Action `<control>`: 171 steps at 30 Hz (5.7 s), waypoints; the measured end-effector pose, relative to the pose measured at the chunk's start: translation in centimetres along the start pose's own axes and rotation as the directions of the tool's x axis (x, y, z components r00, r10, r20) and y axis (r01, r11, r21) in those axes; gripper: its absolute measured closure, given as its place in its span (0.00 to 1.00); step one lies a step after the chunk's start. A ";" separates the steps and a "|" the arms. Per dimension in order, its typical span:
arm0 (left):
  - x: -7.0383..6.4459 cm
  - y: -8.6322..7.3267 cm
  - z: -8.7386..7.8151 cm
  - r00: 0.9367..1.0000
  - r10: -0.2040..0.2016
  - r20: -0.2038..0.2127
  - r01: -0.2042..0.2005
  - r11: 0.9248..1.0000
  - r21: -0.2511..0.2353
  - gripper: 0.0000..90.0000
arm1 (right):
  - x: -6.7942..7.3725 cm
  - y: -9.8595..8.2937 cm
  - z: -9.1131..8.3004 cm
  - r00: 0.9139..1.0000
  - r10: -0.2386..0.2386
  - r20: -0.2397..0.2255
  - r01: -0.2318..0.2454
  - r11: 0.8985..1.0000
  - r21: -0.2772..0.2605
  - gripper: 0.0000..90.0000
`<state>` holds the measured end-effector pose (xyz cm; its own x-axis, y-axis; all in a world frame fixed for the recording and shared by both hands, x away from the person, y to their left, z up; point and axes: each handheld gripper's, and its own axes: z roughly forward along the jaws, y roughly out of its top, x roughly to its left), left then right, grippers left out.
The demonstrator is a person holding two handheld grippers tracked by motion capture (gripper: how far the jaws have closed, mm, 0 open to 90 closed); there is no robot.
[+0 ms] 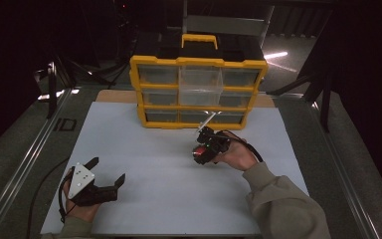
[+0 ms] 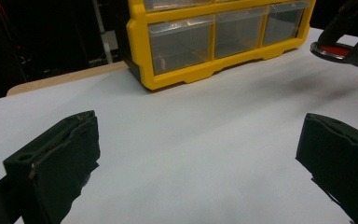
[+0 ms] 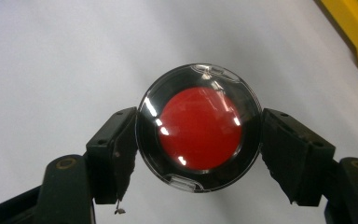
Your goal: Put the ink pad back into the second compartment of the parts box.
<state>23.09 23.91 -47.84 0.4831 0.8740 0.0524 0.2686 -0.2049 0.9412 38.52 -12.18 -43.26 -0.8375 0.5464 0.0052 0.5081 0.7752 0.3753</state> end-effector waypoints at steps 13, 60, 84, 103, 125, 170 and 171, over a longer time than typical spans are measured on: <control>0.0 0.0 0.0 1.000 0.000 0.000 0.000 1.000 -0.001 0.00 | -0.7 0.2 -1.4 1.000 0.013 0.016 -0.013 1.000 -0.022 0.33; 0.0 0.0 0.0 1.000 0.001 0.000 -0.001 1.000 0.000 0.00 | -2.8 0.1 -5.9 0.995 0.066 0.072 -0.062 0.996 -0.063 0.33; 0.0 0.0 0.0 1.000 0.001 0.000 -0.001 1.000 -0.001 0.00 | -4.6 -0.1 -8.0 0.987 0.112 0.113 -0.105 0.992 -0.068 0.33; 0.0 0.0 0.1 1.000 0.003 0.003 -0.003 1.000 0.002 0.00 | -5.7 0.6 -10.1 0.982 0.120 0.145 -0.110 0.991 -0.075 0.33; -0.1 0.0 0.1 1.000 0.000 0.003 0.000 1.000 0.000 0.00 | -7.3 1.6 -13.2 0.974 0.137 0.182 -0.124 0.989 -0.082 0.33; 0.0 0.0 0.0 1.000 0.000 0.003 0.000 1.000 -0.001 0.00 | -9.6 5.3 -18.3 0.964 0.190 0.185 -0.169 0.978 -0.125 0.33; 0.0 0.0 0.0 1.000 -0.001 0.002 0.001 1.000 -0.001 0.00 | -9.6 5.4 -18.4 0.964 0.193 0.184 -0.172 0.977 -0.125 0.33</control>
<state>23.12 23.89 -47.87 0.4849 0.8731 0.0509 0.2678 -0.2036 0.9417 45.57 -19.06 -24.23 -0.6721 0.7346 -0.0929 0.6153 0.6239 0.4819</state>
